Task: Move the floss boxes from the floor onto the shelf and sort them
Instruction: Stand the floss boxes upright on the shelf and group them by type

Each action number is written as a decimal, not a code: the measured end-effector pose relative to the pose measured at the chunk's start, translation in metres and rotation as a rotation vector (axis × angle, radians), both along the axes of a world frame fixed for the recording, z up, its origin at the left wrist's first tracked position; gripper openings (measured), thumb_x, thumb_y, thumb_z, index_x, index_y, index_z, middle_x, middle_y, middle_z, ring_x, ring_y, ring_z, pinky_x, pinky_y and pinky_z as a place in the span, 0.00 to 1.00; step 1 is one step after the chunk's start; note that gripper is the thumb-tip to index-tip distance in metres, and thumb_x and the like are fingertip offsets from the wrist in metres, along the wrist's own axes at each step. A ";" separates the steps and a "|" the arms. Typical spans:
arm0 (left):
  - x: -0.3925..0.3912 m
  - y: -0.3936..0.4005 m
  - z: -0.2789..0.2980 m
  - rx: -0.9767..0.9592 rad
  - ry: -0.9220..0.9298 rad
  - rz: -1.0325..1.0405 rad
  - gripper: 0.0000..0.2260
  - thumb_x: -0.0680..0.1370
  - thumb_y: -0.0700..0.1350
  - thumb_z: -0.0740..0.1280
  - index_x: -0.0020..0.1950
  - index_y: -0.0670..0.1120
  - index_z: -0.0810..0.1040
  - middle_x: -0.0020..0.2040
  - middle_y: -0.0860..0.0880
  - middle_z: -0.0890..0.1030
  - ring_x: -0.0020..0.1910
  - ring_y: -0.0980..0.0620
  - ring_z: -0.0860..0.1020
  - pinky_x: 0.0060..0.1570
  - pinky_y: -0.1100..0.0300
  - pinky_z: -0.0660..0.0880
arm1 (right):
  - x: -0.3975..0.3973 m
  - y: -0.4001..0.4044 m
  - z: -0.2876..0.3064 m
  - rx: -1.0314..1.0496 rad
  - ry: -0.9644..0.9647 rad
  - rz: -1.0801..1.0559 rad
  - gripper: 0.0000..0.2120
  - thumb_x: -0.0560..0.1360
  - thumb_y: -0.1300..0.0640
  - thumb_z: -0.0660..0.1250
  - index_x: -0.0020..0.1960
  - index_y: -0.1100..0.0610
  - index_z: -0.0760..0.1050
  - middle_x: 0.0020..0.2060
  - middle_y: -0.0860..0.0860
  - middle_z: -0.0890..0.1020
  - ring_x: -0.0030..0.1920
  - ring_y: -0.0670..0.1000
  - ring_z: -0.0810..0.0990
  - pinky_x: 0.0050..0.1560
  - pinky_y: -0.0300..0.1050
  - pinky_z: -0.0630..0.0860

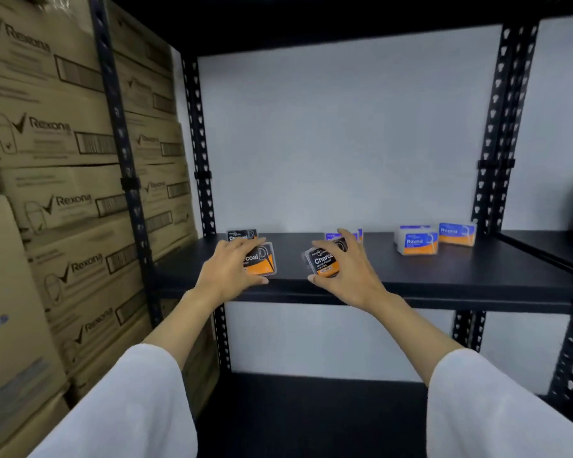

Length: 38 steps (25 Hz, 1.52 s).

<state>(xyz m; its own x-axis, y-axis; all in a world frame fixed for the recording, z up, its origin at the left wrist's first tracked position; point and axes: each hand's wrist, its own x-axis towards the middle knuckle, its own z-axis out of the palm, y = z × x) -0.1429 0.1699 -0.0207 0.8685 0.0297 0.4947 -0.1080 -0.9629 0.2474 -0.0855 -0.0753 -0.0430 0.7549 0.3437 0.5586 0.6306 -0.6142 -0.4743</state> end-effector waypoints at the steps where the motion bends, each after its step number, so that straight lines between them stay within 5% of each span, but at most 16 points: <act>1: 0.008 0.009 0.003 -0.004 -0.005 0.008 0.36 0.69 0.57 0.74 0.73 0.62 0.61 0.67 0.58 0.69 0.65 0.52 0.63 0.57 0.52 0.72 | 0.011 0.009 0.002 0.001 -0.009 0.002 0.32 0.68 0.43 0.73 0.69 0.41 0.66 0.75 0.48 0.53 0.73 0.54 0.56 0.71 0.53 0.63; 8: 0.063 0.057 -0.016 -0.059 -0.041 0.020 0.27 0.72 0.51 0.74 0.68 0.63 0.70 0.63 0.61 0.72 0.63 0.55 0.64 0.55 0.56 0.71 | 0.078 0.067 -0.010 -0.001 0.037 0.010 0.34 0.65 0.47 0.77 0.67 0.47 0.68 0.69 0.49 0.61 0.67 0.55 0.61 0.68 0.54 0.67; 14: 0.103 0.081 -0.022 -0.061 -0.063 0.031 0.24 0.74 0.48 0.71 0.68 0.59 0.71 0.65 0.60 0.71 0.66 0.55 0.64 0.60 0.53 0.71 | 0.136 0.103 -0.011 0.050 0.082 0.050 0.21 0.69 0.59 0.75 0.58 0.50 0.70 0.60 0.51 0.66 0.61 0.55 0.70 0.59 0.47 0.73; 30: 0.171 0.111 -0.034 -0.047 -0.163 0.070 0.23 0.75 0.49 0.71 0.68 0.57 0.71 0.63 0.56 0.74 0.64 0.54 0.67 0.62 0.57 0.69 | 0.212 0.156 -0.010 -0.036 0.053 -0.038 0.20 0.73 0.54 0.71 0.61 0.51 0.67 0.64 0.54 0.63 0.64 0.57 0.65 0.57 0.52 0.75; 38: 0.149 0.097 -0.021 -0.080 -0.008 0.081 0.27 0.78 0.51 0.66 0.75 0.54 0.62 0.76 0.51 0.62 0.78 0.48 0.53 0.76 0.50 0.53 | 0.184 0.139 -0.005 -0.175 -0.011 -0.123 0.32 0.77 0.51 0.66 0.76 0.54 0.55 0.76 0.57 0.53 0.76 0.58 0.52 0.74 0.52 0.56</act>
